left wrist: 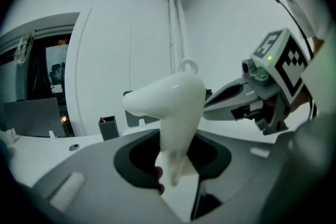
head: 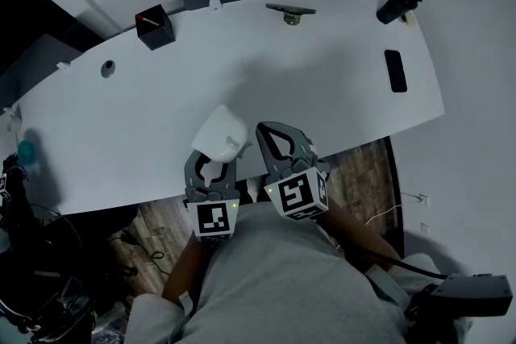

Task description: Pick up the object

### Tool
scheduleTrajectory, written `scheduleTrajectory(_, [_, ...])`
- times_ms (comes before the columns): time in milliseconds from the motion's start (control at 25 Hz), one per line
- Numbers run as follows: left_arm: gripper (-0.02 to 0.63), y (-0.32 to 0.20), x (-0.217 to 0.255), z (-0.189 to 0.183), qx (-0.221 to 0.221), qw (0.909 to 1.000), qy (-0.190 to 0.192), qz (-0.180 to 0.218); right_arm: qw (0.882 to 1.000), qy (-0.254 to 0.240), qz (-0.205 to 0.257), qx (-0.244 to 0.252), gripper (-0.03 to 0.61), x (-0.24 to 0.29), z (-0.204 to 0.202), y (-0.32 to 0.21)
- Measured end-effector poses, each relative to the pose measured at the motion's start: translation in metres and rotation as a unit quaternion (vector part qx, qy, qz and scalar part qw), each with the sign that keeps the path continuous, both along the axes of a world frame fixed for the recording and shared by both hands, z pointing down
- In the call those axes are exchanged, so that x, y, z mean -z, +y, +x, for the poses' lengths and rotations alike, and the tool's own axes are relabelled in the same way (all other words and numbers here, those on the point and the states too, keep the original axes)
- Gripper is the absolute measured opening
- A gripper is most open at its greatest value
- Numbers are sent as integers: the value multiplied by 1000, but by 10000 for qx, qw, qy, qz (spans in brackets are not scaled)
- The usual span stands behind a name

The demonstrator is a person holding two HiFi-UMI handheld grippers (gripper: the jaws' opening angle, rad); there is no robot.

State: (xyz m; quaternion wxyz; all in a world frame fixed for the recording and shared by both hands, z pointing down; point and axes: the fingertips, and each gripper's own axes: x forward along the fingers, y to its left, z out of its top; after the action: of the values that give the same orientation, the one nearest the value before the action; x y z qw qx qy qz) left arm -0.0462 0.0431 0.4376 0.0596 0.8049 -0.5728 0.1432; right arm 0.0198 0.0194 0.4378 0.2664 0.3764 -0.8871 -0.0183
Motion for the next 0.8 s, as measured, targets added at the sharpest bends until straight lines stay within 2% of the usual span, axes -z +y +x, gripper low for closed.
scheduleTrajectory(320, [140,31,9,46,-16,9996,-216,170,9999,-132,60,-26,2,1,44,29])
scheduleTrajectory(520, [140,52,15,65,190,9993,-203,259,9995,-246,105,152,2,3,60,48])
scheduleTrajectory(800, [140,95,5,72,512,9982,-322,51,9975,-439,-150,524,2,-11,63,84])
